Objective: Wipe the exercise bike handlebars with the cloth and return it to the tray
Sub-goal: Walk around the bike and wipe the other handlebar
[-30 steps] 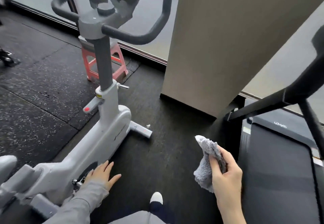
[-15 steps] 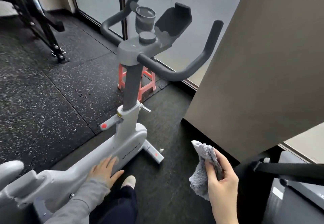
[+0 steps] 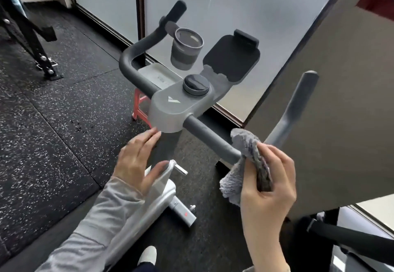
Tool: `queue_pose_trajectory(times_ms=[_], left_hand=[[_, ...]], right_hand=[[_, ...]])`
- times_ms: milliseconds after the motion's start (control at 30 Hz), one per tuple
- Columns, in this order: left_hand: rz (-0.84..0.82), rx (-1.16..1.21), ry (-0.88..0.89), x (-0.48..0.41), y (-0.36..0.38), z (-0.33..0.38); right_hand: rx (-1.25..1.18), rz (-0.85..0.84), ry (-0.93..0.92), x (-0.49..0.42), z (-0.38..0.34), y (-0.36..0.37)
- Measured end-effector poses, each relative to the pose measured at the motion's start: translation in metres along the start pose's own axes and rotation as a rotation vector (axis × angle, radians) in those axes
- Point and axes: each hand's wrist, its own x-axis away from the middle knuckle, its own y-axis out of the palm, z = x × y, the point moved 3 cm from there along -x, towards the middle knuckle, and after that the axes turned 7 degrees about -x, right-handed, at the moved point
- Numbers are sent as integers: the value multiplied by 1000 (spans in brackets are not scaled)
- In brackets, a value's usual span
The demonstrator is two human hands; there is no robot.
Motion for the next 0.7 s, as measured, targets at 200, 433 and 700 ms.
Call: queue_pose_trajectory(times_ms=[200,433,700], left_hand=[[82,7,211,-72,-6,7],[1,124,216,-94,2,-5],[-23,137,224,-97,0,3]], right_hand=[[210,-131,-38,-39,-9,93],[491,-288,-28,-30,1,137],[567,-369,-37,-27,7,92]])
